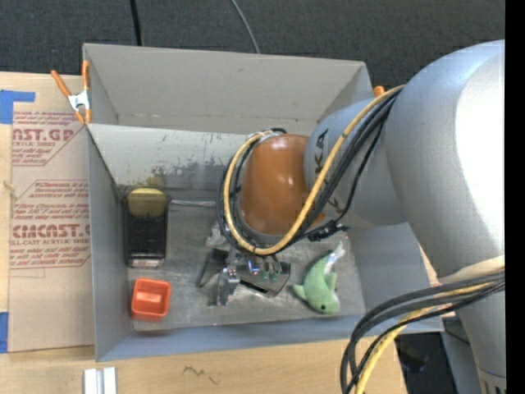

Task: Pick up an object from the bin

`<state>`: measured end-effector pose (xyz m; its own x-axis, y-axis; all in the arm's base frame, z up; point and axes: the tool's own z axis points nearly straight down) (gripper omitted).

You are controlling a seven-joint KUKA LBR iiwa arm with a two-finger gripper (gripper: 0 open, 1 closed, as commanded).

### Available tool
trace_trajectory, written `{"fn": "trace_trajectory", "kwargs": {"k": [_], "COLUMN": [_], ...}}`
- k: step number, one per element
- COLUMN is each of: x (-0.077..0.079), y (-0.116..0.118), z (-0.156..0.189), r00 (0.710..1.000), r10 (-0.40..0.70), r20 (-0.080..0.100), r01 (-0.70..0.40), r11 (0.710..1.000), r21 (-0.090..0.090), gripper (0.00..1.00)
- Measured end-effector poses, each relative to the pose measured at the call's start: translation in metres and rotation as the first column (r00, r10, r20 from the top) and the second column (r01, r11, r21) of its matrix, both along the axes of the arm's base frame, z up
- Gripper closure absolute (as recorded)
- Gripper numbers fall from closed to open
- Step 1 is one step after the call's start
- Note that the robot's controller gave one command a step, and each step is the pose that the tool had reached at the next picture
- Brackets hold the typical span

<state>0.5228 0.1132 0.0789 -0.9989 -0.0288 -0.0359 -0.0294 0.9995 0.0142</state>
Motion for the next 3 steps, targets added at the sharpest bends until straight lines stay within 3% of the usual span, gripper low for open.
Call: {"fn": "trace_trajectory", "kwargs": {"k": [1, 2, 3], "x": [0.0042, 0.0042, 0.0023], "y": [-0.0046, -0.0047, -0.0053], "z": [0.0026, 0.0026, 0.0045], "r00": [0.997, 0.997, 0.997], "r10": [-0.081, -0.082, -0.081], "r20": [0.010, 0.010, -0.003], "r01": [0.081, 0.082, 0.081], "r11": [0.997, 0.997, 0.997], "r21": [0.006, 0.006, 0.001], "gripper": [1.00, 1.00, 1.00]}}
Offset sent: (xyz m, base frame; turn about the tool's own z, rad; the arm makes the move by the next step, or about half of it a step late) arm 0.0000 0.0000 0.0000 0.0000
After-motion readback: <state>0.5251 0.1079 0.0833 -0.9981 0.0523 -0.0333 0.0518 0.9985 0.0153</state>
